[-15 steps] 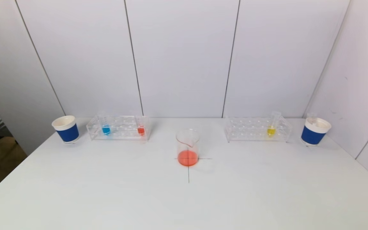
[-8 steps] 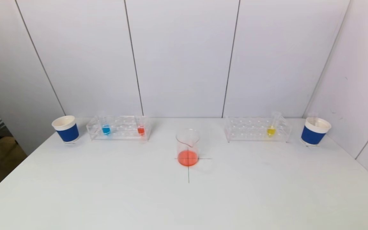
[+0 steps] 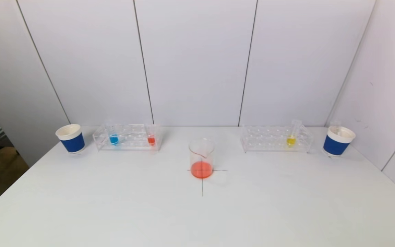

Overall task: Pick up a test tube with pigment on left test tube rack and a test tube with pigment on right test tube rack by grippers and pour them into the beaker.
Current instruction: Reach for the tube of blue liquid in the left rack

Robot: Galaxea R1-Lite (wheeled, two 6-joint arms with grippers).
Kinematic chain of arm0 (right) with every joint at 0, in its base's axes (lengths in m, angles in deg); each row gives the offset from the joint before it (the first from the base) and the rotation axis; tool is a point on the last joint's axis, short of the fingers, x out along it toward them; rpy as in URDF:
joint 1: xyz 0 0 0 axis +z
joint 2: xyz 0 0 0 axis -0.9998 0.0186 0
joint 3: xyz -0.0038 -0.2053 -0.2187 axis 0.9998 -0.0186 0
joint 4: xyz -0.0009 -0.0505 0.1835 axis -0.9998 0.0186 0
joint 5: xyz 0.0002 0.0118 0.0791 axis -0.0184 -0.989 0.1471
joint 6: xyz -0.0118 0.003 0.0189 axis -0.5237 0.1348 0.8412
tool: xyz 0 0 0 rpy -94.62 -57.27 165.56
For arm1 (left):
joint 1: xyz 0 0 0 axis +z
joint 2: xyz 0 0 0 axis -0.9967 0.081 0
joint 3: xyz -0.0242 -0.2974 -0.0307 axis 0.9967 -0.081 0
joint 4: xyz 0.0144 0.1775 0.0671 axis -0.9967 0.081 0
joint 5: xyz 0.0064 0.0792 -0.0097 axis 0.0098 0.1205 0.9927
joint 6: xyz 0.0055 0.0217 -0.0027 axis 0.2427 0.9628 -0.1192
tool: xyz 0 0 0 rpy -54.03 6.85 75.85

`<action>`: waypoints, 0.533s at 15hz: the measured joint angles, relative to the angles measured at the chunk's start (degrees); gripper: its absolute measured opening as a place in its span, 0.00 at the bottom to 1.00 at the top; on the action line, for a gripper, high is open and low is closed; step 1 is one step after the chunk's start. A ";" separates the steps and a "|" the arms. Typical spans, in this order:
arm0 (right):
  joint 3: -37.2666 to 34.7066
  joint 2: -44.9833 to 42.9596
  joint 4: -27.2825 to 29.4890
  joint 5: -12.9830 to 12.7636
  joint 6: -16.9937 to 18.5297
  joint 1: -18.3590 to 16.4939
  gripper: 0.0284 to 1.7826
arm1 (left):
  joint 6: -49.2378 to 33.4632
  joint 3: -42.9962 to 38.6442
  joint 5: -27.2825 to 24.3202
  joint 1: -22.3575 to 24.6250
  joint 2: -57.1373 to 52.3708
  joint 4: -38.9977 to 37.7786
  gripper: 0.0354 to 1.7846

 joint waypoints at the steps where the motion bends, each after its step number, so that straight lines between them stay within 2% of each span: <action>1: 0.00 0.00 0.00 0.00 -0.02 -0.02 1.00 | 0.02 0.00 0.00 0.00 0.00 -0.02 0.99; 5: 0.02 0.00 0.02 0.00 0.00 -0.02 1.00 | 1.18 0.30 0.10 0.00 0.00 0.49 0.99; 8: 0.05 0.00 0.02 0.00 -0.02 -0.02 1.00 | 1.12 5.14 -0.41 0.00 0.49 2.67 0.99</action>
